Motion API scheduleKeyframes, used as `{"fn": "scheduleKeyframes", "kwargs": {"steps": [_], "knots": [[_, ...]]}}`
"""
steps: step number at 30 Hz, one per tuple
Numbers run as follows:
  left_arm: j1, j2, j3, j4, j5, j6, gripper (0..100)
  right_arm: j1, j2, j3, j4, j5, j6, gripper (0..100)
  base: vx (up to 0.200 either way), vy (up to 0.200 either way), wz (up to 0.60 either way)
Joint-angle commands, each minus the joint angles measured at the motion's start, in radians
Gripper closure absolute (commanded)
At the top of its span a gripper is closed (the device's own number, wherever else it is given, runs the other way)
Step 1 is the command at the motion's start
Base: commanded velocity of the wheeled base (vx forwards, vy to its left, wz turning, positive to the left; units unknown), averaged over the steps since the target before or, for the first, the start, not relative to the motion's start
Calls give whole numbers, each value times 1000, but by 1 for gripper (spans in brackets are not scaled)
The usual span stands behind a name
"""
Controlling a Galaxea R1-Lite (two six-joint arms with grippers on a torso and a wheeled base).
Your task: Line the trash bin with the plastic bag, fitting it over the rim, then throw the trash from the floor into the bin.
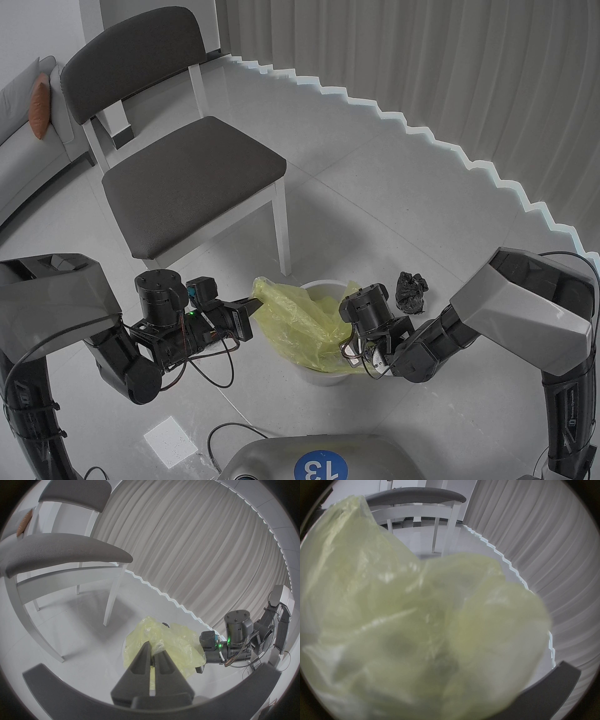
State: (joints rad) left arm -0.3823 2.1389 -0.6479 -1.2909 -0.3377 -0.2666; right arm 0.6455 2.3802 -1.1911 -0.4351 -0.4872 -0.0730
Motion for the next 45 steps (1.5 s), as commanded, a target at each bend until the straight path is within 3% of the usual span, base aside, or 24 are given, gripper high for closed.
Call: {"fn": "scheduleKeyframes", "kwargs": {"steps": [1,8,14,23,32,45], "knots": [[-35,-5,11,-5,2,-17,100,-15,-22,19,29,-10,-7,100,0,0,0],[-64,4,106,-68,6,-25,100,-37,-73,51,64,-28,-7,100,0,0,0],[-52,128,157,-185,12,-19,100,-38,-36,68,58,-28,-2,100,0,0,0],[-87,148,221,-200,11,-13,100,-29,-27,114,55,-28,-1,100,0,0,0],[-73,174,208,-223,12,-13,100,-30,-3,105,50,-28,2,100,0,0,0],[20,230,113,-214,11,-10,100,-33,116,16,-53,-28,1,100,0,0,0]]}}
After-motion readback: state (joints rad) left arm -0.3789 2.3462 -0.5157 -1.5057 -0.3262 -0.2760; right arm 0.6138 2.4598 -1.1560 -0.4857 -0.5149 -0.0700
